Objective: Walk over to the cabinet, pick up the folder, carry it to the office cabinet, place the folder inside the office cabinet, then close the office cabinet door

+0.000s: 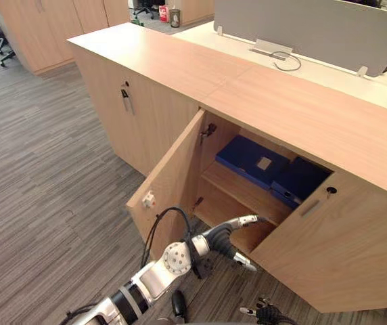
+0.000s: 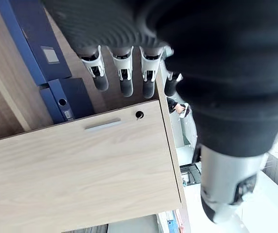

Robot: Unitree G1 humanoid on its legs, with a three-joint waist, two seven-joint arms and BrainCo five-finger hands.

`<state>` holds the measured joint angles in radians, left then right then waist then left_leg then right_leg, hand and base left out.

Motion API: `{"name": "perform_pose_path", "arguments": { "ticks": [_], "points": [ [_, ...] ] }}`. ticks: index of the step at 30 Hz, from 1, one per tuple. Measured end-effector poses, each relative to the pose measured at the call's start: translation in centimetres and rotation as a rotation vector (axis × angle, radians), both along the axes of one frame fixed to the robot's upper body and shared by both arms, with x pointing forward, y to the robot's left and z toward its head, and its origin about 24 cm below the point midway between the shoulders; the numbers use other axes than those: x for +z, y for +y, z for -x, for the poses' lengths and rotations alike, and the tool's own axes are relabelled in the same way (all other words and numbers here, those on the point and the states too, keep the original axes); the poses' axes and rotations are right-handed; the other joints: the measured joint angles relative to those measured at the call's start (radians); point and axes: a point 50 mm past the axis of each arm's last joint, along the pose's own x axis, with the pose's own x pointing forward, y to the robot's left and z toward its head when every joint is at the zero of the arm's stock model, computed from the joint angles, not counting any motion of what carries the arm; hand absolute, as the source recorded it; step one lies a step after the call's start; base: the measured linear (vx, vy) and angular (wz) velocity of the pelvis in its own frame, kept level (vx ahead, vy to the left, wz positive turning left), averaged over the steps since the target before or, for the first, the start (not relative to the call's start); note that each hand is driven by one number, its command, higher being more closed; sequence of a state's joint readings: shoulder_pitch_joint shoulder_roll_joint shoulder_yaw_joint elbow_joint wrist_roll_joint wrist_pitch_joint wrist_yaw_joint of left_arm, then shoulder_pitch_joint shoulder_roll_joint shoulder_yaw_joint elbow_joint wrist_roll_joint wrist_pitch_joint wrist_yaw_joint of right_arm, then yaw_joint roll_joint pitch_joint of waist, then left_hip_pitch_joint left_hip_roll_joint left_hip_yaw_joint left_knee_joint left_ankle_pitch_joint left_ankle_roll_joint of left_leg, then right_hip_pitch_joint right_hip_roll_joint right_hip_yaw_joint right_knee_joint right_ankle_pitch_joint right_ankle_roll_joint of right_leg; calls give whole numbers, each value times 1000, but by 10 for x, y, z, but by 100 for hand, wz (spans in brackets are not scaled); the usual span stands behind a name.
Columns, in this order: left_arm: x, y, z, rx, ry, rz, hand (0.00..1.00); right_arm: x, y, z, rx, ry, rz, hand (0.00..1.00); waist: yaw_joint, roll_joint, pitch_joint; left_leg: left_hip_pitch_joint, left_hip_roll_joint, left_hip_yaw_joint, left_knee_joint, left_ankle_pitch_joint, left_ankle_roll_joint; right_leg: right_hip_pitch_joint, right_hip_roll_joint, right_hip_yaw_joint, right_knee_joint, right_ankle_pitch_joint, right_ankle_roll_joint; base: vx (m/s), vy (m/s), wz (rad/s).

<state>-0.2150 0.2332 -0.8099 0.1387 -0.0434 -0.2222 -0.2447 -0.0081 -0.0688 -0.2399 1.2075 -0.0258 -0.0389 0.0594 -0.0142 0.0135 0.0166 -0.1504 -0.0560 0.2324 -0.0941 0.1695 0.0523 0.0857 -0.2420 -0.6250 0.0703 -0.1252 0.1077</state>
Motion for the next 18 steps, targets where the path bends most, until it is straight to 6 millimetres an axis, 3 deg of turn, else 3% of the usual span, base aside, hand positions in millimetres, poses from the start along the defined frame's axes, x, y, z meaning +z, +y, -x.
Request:
{"name": "perform_pose_path", "arguments": {
  "ticks": [5,10,13,18],
  "points": [
    [-14,-10,25,-94,102,9,0,0,6,-5,80,-2,6,0,0,7,-4,4,3,0,0,1,-1,1,0,1,3,0,1,-14,-54,1],
    [-29,-1,36,-75,233,22,0,0,6,-3,87,3,1,0,-2,7,-5,13,13,19,0,1,-2,3,6,14,-2,0,1,-3,-52,-15],
    [-54,21,38,14,389,-2,0,0,7,-2,116,8,2,0,-3,6,-5,15,30,36,0,4,-9,2,19,26,-24,7,2,5,-84,-21],
    [-89,63,48,169,551,-77,0,-1,9,-2,157,12,5,0,-4,2,-4,21,43,45,0,6,-11,3,27,31,-32,72,17,28,-101,-7]
  ]
}}
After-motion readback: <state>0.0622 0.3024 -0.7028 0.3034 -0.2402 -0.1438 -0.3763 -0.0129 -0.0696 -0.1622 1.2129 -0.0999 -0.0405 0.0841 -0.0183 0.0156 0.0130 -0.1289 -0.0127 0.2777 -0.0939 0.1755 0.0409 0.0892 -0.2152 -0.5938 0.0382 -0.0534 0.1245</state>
